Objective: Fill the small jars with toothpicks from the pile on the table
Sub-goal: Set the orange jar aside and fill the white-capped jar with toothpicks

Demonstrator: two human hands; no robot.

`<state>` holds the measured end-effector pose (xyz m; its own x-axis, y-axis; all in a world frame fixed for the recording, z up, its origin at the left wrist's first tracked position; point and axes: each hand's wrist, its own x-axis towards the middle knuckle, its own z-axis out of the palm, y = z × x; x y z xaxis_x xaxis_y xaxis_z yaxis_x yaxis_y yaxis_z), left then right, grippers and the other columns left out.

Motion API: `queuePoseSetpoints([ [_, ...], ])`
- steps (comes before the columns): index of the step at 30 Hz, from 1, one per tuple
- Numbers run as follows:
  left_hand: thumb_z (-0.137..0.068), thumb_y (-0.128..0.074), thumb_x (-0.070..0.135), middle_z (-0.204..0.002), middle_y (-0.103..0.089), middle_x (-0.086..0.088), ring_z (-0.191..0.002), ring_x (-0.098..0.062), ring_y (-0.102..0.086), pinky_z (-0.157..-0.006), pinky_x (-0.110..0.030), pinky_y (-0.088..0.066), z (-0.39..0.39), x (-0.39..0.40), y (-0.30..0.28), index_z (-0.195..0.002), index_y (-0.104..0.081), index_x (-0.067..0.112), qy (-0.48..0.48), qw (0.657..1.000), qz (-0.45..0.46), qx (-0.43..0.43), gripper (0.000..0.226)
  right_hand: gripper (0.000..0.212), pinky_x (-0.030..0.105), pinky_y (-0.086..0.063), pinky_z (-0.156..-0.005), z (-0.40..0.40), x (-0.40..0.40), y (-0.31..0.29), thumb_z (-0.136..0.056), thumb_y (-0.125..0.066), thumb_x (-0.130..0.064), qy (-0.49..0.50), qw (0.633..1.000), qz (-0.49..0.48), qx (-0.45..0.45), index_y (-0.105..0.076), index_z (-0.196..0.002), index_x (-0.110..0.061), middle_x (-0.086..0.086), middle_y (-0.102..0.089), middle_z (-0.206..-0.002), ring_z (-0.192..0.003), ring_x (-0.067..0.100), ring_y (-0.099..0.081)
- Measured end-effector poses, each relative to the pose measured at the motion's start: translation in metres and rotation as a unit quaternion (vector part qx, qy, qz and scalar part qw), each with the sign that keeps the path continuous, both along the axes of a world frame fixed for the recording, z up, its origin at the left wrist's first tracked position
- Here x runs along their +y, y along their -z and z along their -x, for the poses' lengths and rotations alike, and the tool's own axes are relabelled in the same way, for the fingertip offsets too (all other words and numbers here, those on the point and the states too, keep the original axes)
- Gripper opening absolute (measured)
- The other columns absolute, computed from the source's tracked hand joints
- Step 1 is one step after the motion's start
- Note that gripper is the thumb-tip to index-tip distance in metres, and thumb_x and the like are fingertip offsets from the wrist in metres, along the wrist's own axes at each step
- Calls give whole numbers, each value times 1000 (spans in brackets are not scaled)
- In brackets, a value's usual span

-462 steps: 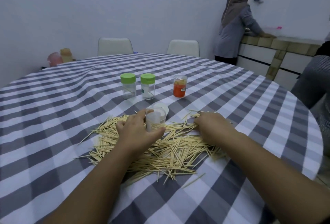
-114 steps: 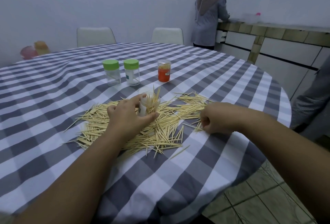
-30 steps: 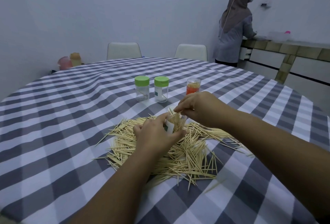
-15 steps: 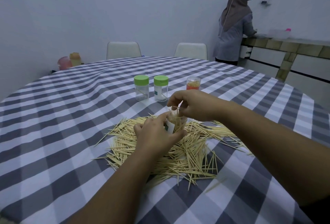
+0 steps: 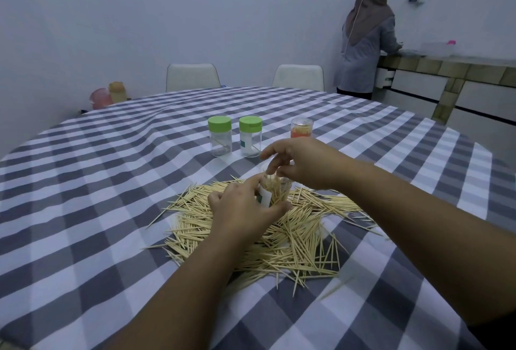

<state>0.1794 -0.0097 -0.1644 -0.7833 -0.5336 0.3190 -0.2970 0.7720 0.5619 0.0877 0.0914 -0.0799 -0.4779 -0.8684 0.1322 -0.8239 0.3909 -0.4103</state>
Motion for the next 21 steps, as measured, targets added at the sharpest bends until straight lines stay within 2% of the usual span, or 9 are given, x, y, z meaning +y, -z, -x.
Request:
queuePoseSetpoints([
  [2,-74,-62,66,-102,-53,13,-116,-12,-43,-92,-36,-18,0,-1,1,-125,-50,41,-1,1000,0,0,58,38,14,-48,-82,1,3,3,-94,-50,-4,-4,999,43,-13,-56,-127,-22,-8,-63,-118,-102,1,-56],
  [4,-74,-61,67,-105,-54,13,-117,-13,-43,-92,-36,-19,1,-1,1,-124,-50,40,-2,1000,3,-3,58,33,9,-42,-82,3,8,10,-96,-49,-7,15,987,143,-77,-59,-123,-21,-8,-61,-121,-106,0,-52],
  [7,-75,-59,68,-116,-58,10,-118,-13,-43,-88,-34,-18,2,-1,3,-123,-50,38,-3,1000,8,-3,58,30,14,-40,-83,0,14,27,-98,-48,-21,93,923,301,-220,-56,-127,-21,-4,-58,-126,-114,7,-52],
  [8,-75,-58,68,-116,-58,10,-118,-12,-43,-87,-33,-17,2,-1,3,-123,-50,37,-1,1000,10,-3,58,34,18,-38,-86,-2,15,33,-99,-46,-29,119,906,320,-248,-52,-132,-22,-3,-55,-131,-120,10,-50],
  [10,-76,-58,68,-115,-58,11,-117,-11,-43,-85,-32,-16,3,0,3,-122,-50,37,5,1000,13,-3,57,47,23,-30,-93,-8,16,43,-99,-38,-42,138,904,300,-271,-38,-143,-25,-2,-44,-144,-130,14,-41],
  [13,-76,-57,67,-106,-57,14,-112,-9,-43,-80,-32,-15,2,1,2,-117,-50,38,23,999,28,6,51,57,21,-22,-97,-16,9,48,-98,-30,-48,106,926,257,-257,-23,-149,-26,-4,-29,-154,-139,13,-30],
  [16,-75,-52,66,-97,-59,16,-104,-6,-45,-77,-32,-15,1,1,3,-109,-52,39,48,998,41,22,43,57,18,-21,-102,-19,-5,46,-99,-30,-45,67,941,244,-226,-21,-150,-21,-4,-27,-155,-140,10,-26],
  [19,-82,-49,50,-91,-55,15,-104,-9,-47,-78,-31,-14,1,0,2,-105,-53,34,44,998,45,27,29,51,30,-14,-115,-16,-14,52,-102,-30,-38,41,990,128,-35,-28,-148,-18,0,-32,-153,-142,11,-23],
  [21,-88,-49,39,-86,-49,14,-106,-12,-46,-82,-29,-14,1,0,1,-103,-55,28,32,998,54,8,19,48,33,-8,-115,-13,-15,59,-102,-28,-37,34,994,72,79,-33,-147,-19,-3,-36,-151,-142,11,-23],
])
